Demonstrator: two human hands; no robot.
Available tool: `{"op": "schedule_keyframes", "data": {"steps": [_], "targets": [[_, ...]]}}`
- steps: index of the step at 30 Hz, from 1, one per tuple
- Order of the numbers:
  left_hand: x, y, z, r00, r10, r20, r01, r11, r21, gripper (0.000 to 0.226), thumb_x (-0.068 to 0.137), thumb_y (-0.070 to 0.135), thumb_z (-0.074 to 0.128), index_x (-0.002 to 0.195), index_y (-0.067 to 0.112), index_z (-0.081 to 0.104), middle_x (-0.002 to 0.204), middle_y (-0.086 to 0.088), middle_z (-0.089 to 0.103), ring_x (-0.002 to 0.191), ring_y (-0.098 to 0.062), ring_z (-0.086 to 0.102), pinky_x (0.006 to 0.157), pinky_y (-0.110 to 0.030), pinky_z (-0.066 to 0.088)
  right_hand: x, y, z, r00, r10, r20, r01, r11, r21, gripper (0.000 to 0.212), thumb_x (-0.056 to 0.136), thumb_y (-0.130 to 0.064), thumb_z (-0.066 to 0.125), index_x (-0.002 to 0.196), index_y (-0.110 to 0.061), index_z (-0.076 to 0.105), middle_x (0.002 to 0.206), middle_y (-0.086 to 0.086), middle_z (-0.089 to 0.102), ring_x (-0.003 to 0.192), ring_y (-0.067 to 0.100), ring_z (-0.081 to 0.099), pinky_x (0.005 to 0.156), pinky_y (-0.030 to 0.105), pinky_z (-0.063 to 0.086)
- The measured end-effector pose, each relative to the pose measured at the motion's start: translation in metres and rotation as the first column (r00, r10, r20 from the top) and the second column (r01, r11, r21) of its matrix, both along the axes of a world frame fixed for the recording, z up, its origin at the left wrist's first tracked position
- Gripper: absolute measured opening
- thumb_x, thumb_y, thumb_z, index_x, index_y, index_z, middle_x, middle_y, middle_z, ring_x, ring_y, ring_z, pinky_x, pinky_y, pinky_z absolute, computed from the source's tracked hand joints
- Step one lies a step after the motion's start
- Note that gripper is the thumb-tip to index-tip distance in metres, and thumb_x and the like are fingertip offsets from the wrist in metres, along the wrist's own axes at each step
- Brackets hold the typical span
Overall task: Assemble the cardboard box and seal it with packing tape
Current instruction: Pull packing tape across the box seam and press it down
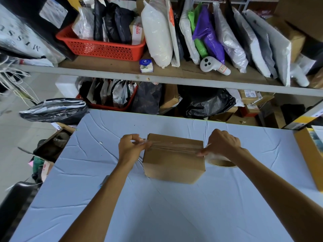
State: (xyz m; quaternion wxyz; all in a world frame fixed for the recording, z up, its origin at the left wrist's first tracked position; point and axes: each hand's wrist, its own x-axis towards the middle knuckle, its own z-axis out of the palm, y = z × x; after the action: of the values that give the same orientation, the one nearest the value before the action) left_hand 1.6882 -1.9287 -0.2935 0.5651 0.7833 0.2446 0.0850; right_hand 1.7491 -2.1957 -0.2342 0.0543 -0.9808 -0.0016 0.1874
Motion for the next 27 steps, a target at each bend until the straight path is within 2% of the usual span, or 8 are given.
{"op": "schedule_keyframes", "data": {"steps": [3, 5, 8, 13, 17, 23, 26, 27], "targets": [[0.000, 0.002, -0.002, 0.998, 0.002, -0.056, -0.003, 1.000, -0.014, 0.020, 0.071, 0.020, 0.082, 0.074, 0.012, 0.063, 0.078, 0.005, 0.066, 0.072, -0.008, 0.060, 0.064, -0.019, 0.044, 0.002, -0.001, -0.003, 1.000, -0.007, -0.010, 0.008, 1.000, 0.013, 0.068, 0.052, -0.072, 0.076, 0.087, -0.015, 0.065, 0.082, 0.000, 0.065, 0.079, 0.020, 0.061, 0.063, 0.030, 0.039], [0.002, 0.003, -0.001, 0.994, 0.023, -0.104, -0.030, 0.997, -0.068, 0.023, 0.072, 0.021, 0.082, 0.080, 0.013, 0.062, 0.074, 0.004, 0.065, 0.070, -0.012, 0.061, 0.058, -0.018, 0.046, 0.002, -0.002, -0.004, 1.000, -0.010, -0.004, 0.010, 1.000, 0.022, 0.069, 0.052, -0.072, 0.076, 0.090, -0.015, 0.066, 0.087, 0.000, 0.066, 0.082, 0.021, 0.061, 0.066, 0.031, 0.042], [0.005, 0.005, -0.002, 0.984, 0.011, -0.180, -0.042, 0.984, -0.171, 0.027, 0.074, 0.021, 0.080, 0.090, 0.010, 0.061, 0.077, 0.000, 0.064, 0.069, -0.016, 0.062, 0.056, -0.020, 0.052, 0.003, -0.001, -0.005, 1.000, -0.001, 0.004, 0.000, 1.000, 0.018, 0.071, 0.052, -0.072, 0.076, 0.094, -0.015, 0.066, 0.091, 0.000, 0.067, 0.084, 0.021, 0.061, 0.070, 0.032, 0.045], [0.003, 0.006, -0.009, 0.974, 0.009, -0.225, -0.115, 0.879, -0.462, 0.016, 0.079, 0.015, 0.074, 0.087, 0.004, 0.066, 0.088, -0.013, 0.069, 0.077, -0.025, 0.066, 0.063, -0.019, 0.057, 0.002, -0.003, -0.007, 1.000, -0.007, 0.018, 0.006, 0.999, 0.036, 0.070, 0.054, -0.070, 0.076, 0.096, -0.016, 0.065, 0.096, 0.001, 0.066, 0.087, 0.021, 0.061, 0.076, 0.035, 0.049], [0.004, 0.006, -0.012, 0.968, 0.006, -0.251, -0.125, 0.878, -0.461, 0.019, 0.087, 0.013, 0.066, 0.099, -0.003, 0.066, 0.091, -0.015, 0.069, 0.083, -0.026, 0.065, 0.073, -0.026, 0.056, 0.002, -0.004, -0.010, 1.000, 0.003, 0.024, -0.004, 0.999, 0.047, 0.069, 0.054, -0.071, 0.076, 0.095, -0.017, 0.066, 0.097, 0.000, 0.066, 0.086, 0.021, 0.061, 0.076, 0.035, 0.051], [0.006, 0.005, -0.008, 0.963, 0.012, -0.269, -0.136, 0.884, -0.446, 0.018, 0.089, 0.008, 0.062, 0.105, -0.002, 0.061, 0.090, -0.016, 0.066, 0.076, -0.023, 0.063, 0.071, -0.026, 0.055, 0.001, -0.005, -0.012, 0.999, 0.005, 0.050, -0.008, 0.999, 0.052, 0.068, 0.054, -0.070, 0.077, 0.096, -0.017, 0.066, 0.099, 0.000, 0.066, 0.088, 0.021, 0.061, 0.073, 0.033, 0.048], [0.004, 0.002, -0.008, 0.956, 0.087, -0.279, -0.214, 0.856, -0.470, 0.031, 0.084, 0.011, 0.070, 0.110, 0.003, 0.055, 0.095, -0.016, 0.064, 0.074, -0.022, 0.063, 0.069, -0.025, 0.054, 0.001, -0.005, -0.014, 0.999, 0.001, 0.045, -0.004, 0.999, 0.054, 0.067, 0.054, -0.070, 0.077, 0.095, -0.018, 0.065, 0.098, -0.001, 0.066, 0.087, 0.020, 0.060, 0.072, 0.033, 0.048], [0.003, 0.000, -0.009, 0.954, 0.121, -0.273, -0.233, 0.875, -0.424, 0.035, 0.083, 0.014, 0.072, 0.110, 0.005, 0.053, 0.094, -0.014, 0.064, 0.074, -0.021, 0.062, 0.068, -0.025, 0.054, 0.001, -0.005, -0.014, 0.999, 0.001, 0.046, -0.004, 0.998, 0.056, 0.067, 0.054, -0.070, 0.077, 0.095, -0.018, 0.065, 0.098, -0.001, 0.066, 0.086, 0.020, 0.060, 0.072, 0.033, 0.049]]}}
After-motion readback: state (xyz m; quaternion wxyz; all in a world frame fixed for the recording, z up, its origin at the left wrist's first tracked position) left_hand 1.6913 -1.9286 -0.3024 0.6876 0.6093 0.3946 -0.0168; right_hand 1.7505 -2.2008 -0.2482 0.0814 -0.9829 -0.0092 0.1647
